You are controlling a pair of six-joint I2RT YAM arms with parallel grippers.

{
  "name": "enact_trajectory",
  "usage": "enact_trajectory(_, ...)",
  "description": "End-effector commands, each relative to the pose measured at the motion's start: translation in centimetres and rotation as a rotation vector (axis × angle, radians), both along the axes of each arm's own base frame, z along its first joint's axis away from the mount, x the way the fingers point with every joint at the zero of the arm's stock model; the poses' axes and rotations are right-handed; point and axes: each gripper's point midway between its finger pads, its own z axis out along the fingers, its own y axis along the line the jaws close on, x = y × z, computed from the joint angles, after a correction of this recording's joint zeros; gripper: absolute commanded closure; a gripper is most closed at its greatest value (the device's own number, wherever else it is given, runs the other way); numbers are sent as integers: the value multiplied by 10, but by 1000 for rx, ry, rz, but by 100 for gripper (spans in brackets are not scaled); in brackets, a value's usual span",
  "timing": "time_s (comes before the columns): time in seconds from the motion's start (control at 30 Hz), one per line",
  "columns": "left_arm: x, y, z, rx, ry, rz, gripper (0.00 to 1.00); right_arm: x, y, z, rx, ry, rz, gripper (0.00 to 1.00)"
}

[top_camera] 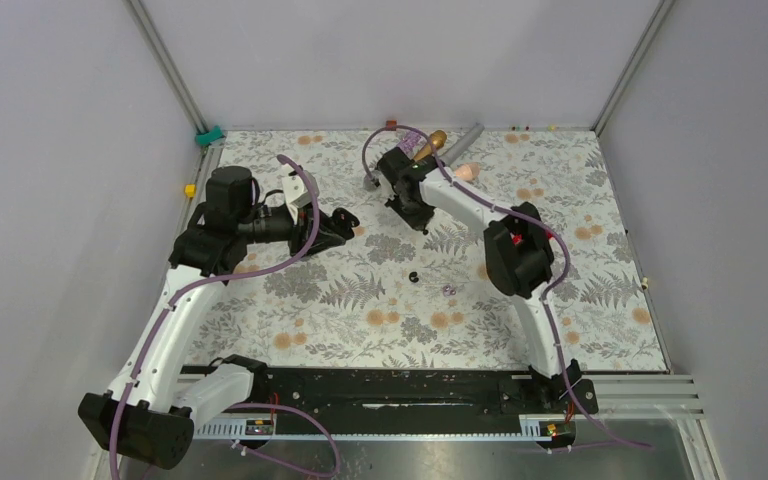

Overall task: Insert the wireless bluetooth earbuds into the charging case
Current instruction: Pick up the earbud from the center of the board, then place the earbud in the charging case.

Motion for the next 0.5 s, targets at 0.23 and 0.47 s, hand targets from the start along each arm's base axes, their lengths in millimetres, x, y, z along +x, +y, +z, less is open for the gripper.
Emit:
enact_trajectory(0.23,4,-4,10,-45,-27,-18,100,-37,7,140,329,-139,43,89)
enact_trajectory(0.47,4,-14,4,-52,21,-62,100,-75,10,215,586,-181,93,89)
